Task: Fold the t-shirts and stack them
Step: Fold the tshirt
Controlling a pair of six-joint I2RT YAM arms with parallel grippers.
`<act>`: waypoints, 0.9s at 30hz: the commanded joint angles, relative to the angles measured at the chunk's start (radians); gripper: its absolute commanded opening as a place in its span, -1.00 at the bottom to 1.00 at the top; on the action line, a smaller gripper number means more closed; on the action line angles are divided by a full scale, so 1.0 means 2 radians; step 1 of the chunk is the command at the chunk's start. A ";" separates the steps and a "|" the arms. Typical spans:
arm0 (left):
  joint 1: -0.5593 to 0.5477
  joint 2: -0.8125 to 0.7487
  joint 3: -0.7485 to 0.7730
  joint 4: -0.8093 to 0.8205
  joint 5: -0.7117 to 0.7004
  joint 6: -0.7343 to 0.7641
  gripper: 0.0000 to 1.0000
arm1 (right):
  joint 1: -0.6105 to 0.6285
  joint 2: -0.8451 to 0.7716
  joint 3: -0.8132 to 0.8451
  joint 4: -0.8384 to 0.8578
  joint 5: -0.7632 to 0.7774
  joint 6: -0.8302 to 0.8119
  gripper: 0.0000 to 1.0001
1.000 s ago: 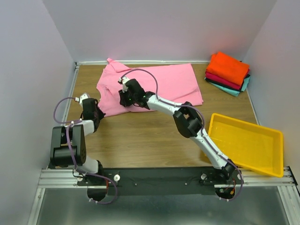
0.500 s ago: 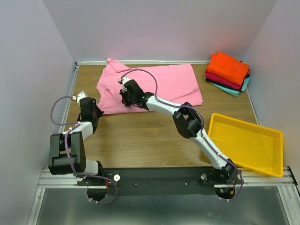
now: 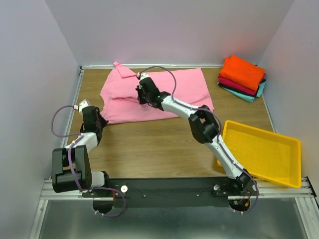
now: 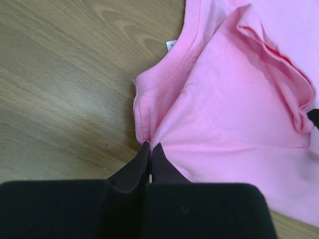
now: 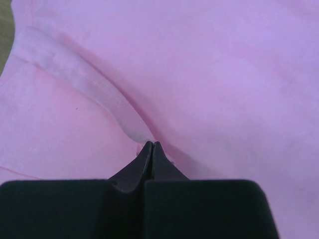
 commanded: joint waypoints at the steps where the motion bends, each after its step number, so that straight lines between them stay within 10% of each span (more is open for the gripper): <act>1: 0.008 -0.010 -0.008 -0.002 -0.011 0.008 -1.00 | -0.019 -0.023 0.023 0.005 0.005 0.020 -0.95; 11: 0.010 -0.010 -0.011 0.000 -0.009 0.007 -1.00 | -0.053 0.013 0.081 0.006 -0.030 0.042 -0.95; 14: 0.011 -0.013 -0.013 0.001 -0.009 0.007 -1.00 | -0.061 0.029 0.107 0.005 -0.034 0.044 -0.47; 17: 0.012 -0.017 -0.015 -0.001 -0.009 0.005 -1.00 | -0.064 0.021 0.101 0.005 -0.034 0.046 0.57; 27: 0.012 -0.066 -0.008 -0.022 -0.018 0.013 -0.56 | -0.071 -0.129 -0.106 0.008 0.027 0.013 0.78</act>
